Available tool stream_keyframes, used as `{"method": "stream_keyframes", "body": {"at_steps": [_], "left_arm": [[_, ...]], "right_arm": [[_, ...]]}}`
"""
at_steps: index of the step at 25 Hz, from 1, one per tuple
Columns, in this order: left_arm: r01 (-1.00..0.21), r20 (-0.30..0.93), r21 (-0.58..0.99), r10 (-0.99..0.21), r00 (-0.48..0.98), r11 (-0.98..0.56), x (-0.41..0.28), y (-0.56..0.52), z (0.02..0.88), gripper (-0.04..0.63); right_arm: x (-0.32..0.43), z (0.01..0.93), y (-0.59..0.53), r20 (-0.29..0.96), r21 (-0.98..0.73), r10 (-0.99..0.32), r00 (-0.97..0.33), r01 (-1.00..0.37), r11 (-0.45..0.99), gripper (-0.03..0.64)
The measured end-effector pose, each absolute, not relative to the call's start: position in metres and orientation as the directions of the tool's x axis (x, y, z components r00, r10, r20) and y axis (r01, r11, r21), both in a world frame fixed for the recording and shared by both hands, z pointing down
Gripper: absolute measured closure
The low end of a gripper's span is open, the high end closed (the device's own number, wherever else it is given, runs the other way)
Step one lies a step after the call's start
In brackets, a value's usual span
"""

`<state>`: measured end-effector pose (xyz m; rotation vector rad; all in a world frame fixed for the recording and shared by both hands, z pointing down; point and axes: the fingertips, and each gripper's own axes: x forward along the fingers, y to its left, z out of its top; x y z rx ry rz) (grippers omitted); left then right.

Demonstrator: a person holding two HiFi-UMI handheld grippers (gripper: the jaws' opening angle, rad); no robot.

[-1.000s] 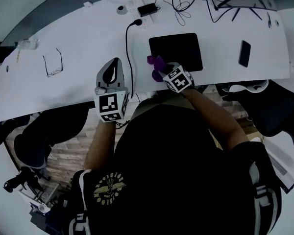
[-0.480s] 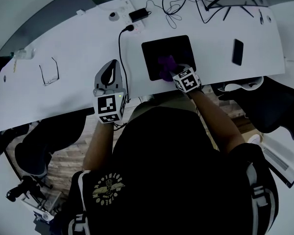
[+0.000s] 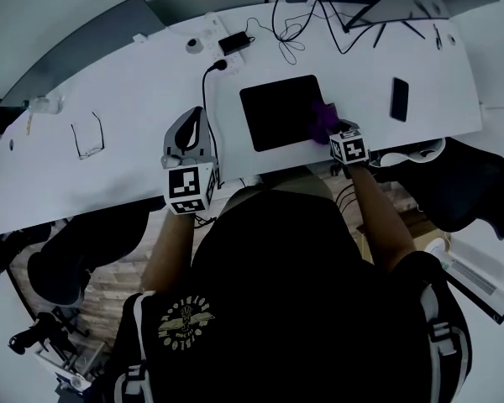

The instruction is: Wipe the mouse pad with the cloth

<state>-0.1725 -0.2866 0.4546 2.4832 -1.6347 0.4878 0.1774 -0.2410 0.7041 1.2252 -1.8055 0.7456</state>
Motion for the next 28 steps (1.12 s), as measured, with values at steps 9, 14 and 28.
{"method": "stream_keyframes", "body": {"at_steps": [9,14,28], "left_arm": [[-0.912,0.163,-0.159,-0.921,0.354,-0.379,-0.179,-0.296,0.356,0.594],[-0.919,0.093,-0.165,-0.933,0.348,-0.359,-0.189,-0.292,0.31,0.594],[-0.921,0.037,-0.156,-0.934,0.355,-0.357,-0.176,-0.269,0.285,0.594]], "right_arm": [[0.134,0.496,-0.273,0.468,-0.005,-0.801,-0.374,-0.907,0.42,0.505],[0.13,0.37,-0.276,0.226,0.093,-0.898,-0.376,-0.91,0.404,0.506],[0.124,0.308,-0.256,0.115,0.13,-0.915,-0.388,-0.907,0.401,0.506]]}}
